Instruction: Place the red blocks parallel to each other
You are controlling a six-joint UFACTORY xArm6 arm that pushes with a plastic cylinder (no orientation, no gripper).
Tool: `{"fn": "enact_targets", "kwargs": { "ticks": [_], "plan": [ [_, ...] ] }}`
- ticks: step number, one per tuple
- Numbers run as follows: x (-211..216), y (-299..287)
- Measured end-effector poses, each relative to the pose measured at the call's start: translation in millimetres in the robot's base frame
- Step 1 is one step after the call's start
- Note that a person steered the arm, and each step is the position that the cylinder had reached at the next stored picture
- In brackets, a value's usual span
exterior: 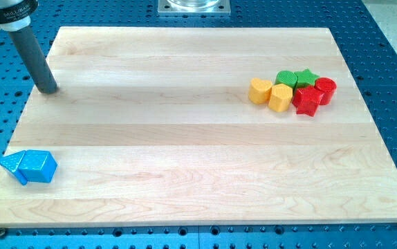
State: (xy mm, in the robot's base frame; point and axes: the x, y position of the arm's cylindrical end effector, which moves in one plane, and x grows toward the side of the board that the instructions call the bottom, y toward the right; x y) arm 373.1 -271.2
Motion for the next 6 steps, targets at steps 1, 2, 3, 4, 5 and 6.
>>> {"fn": "enact_targets", "kwargs": {
  "ticks": [1,2,3,4,5,6],
  "plan": [
    [0.0,0.0],
    [0.4,0.0],
    [-5.9,2.0],
    [-4.2,12.0],
    [1.2,69.3],
    [-12.1,150.1]
  ]
}}
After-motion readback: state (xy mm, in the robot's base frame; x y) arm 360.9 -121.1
